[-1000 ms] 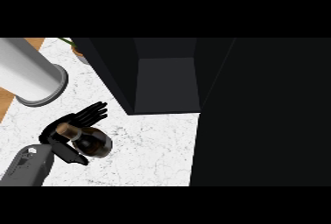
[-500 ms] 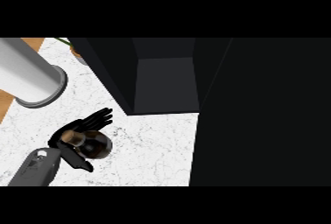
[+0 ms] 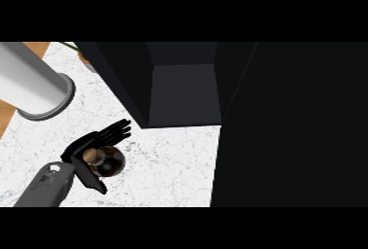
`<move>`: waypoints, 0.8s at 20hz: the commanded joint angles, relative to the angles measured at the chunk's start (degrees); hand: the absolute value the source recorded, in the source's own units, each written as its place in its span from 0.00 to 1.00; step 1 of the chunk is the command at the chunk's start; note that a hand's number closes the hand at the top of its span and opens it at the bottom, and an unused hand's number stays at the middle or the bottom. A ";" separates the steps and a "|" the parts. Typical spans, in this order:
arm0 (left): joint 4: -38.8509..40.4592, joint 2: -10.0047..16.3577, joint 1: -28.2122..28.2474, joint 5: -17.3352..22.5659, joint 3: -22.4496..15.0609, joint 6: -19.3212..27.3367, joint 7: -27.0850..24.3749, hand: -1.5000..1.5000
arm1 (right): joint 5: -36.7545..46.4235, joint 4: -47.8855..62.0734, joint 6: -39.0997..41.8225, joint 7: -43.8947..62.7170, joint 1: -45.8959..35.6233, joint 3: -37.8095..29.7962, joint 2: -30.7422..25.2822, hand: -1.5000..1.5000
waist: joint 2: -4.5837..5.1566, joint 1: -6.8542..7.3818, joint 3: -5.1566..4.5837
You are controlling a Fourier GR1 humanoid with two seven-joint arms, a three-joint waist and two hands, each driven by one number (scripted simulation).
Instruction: Pick up the wine, place it into the cabinet and close the cabinet
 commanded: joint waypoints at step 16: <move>4.40 -6.12 -0.40 5.57 -5.58 -7.02 -7.84 1.00 | -0.52 -2.54 -0.34 2.68 0.69 0.68 0.19 0.00 | 0.22 -0.03 -0.46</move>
